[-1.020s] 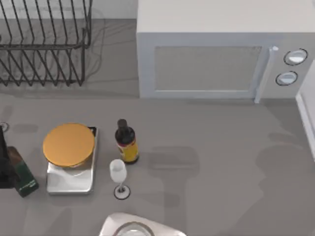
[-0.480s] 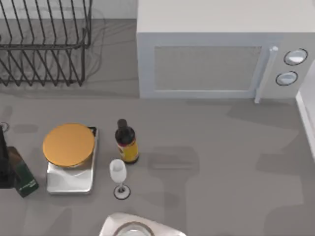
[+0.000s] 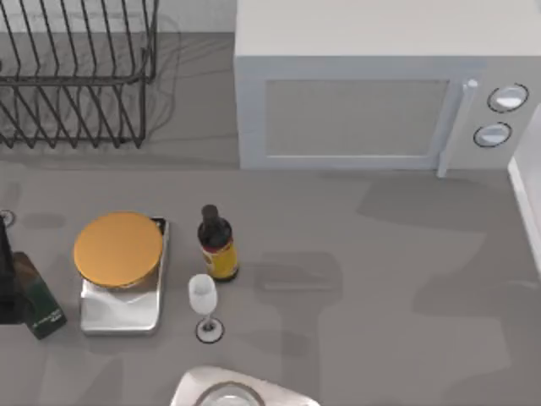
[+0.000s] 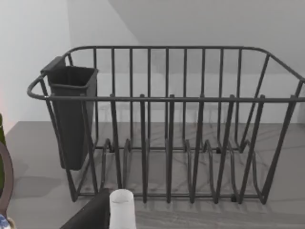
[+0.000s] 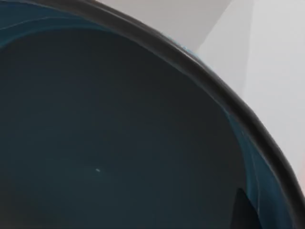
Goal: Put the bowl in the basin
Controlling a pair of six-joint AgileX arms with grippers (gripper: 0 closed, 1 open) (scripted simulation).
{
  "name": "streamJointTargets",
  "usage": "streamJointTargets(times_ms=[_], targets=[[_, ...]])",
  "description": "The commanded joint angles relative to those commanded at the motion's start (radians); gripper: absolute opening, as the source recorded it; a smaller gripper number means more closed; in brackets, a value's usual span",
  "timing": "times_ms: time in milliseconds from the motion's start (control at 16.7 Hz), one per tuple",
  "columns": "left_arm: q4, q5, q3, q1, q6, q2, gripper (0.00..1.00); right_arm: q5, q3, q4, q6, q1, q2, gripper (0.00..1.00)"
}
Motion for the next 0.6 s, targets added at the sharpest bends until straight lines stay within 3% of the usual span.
streamJointTargets(times_ms=[240, 600], targets=[[0.0, 0.0, 0.0, 0.0, 0.0, 0.0, 1.0, -0.02, -0.018, 0.054, 0.017, 0.014, 0.069, 0.0], [0.0, 0.0, 0.0, 0.0, 0.0, 0.0, 1.0, -0.054, -0.099, 0.311, 0.063, 0.032, 0.407, 0.0]])
